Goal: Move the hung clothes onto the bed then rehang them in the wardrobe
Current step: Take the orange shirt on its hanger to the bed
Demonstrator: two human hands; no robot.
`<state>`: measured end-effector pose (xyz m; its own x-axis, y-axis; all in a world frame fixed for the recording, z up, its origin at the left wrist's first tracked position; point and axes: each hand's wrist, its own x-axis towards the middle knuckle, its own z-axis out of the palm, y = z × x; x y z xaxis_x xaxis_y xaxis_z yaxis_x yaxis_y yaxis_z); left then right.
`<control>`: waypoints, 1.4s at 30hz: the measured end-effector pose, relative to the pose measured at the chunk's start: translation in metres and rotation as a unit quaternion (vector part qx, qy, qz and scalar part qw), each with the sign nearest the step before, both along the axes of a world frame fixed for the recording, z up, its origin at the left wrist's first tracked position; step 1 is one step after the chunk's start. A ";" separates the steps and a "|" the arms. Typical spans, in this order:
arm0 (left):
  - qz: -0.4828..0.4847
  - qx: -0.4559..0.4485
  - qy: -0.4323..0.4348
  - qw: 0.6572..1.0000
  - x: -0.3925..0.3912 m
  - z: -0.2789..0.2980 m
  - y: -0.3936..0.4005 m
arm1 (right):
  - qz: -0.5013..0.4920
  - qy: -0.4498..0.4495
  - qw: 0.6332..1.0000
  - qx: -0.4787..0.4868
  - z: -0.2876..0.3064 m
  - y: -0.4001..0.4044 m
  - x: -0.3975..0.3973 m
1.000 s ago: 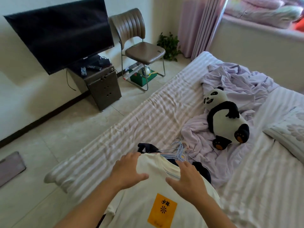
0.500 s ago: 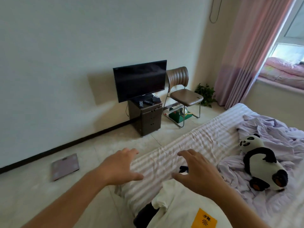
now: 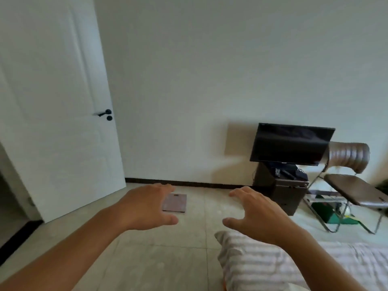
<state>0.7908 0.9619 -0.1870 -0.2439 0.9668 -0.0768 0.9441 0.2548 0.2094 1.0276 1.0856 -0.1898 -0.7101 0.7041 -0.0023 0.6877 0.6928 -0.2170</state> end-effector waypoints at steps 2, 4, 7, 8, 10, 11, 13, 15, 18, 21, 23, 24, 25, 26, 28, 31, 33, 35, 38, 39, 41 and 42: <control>0.055 -0.015 0.009 0.998 -0.017 0.002 -0.040 | 0.054 -0.007 0.999 0.004 0.005 -0.014 -0.030; 0.107 -0.025 0.015 0.994 -0.032 0.003 -0.083 | 0.106 -0.011 0.994 0.009 0.007 -0.032 -0.059; 0.183 -0.035 0.007 0.982 -0.053 0.004 -0.152 | 0.176 -0.011 0.984 0.012 0.012 -0.068 -0.103; 0.207 -0.034 0.001 0.978 -0.059 0.005 -0.177 | 0.197 -0.013 0.980 0.014 0.014 -0.083 -0.118; 0.256 -0.037 -0.015 0.966 -0.073 0.007 -0.226 | 0.240 -0.015 0.970 0.020 0.017 -0.114 -0.148; 0.281 -0.036 -0.023 0.959 -0.078 0.010 -0.251 | 0.261 -0.015 0.965 0.023 0.019 -0.132 -0.163; 0.325 -0.031 -0.035 0.944 -0.088 0.015 -0.301 | 0.301 -0.016 0.953 0.026 0.023 -0.168 -0.194; 0.364 -0.032 -0.040 0.930 -0.096 0.021 -0.349 | 0.336 -0.021 0.941 0.025 0.027 -0.208 -0.223; 0.414 -0.047 -0.028 0.909 -0.113 0.028 -0.423 | 0.382 -0.028 0.923 0.026 0.033 -0.271 -0.268; 0.457 -0.050 -0.022 0.888 -0.129 0.037 -0.495 | 0.411 -0.021 0.911 0.016 0.040 -0.340 -0.309; 0.480 -0.051 -0.019 0.876 -0.140 0.044 -0.543 | 0.437 -0.013 0.899 0.013 0.045 -0.387 -0.334; 0.492 -0.052 -0.017 0.869 -0.145 0.046 -0.566 | 0.449 -0.012 0.893 0.014 0.048 -0.409 -0.346; 0.504 -0.053 -0.017 0.862 -0.150 0.048 -0.589 | 0.460 -0.012 0.888 0.017 0.050 -0.431 -0.358; 0.515 -0.052 -0.017 0.856 -0.155 0.049 -0.612 | 0.471 -0.012 0.882 0.021 0.052 -0.451 -0.370; 0.532 -0.052 -0.026 0.845 -0.165 0.051 -0.654 | 0.490 -0.013 0.871 0.024 0.052 -0.489 -0.395; 0.547 -0.068 -0.054 0.833 -0.176 0.055 -0.707 | 0.524 -0.015 0.851 0.027 0.053 -0.540 -0.432; 0.558 -0.082 -0.060 0.824 -0.185 0.057 -0.737 | 0.545 -0.022 0.838 0.021 0.056 -0.572 -0.456; 0.575 -0.085 -0.058 0.812 -0.200 0.058 -0.763 | 0.567 -0.022 0.823 0.015 0.057 -0.600 -0.481; 0.591 -0.091 -0.053 0.800 -0.229 0.056 -0.795 | 0.599 -0.033 0.800 0.009 0.054 -0.636 -0.523; 0.597 -0.094 -0.050 0.795 -0.240 0.055 -0.804 | 0.609 -0.037 0.792 0.010 0.053 -0.648 -0.539; 0.609 -0.096 -0.049 0.786 -0.263 0.055 -0.819 | 0.628 -0.039 0.777 0.009 0.051 -0.671 -0.571; 0.616 -0.093 -0.051 0.780 -0.276 0.054 -0.827 | 0.637 -0.037 0.770 0.007 0.051 -0.682 -0.586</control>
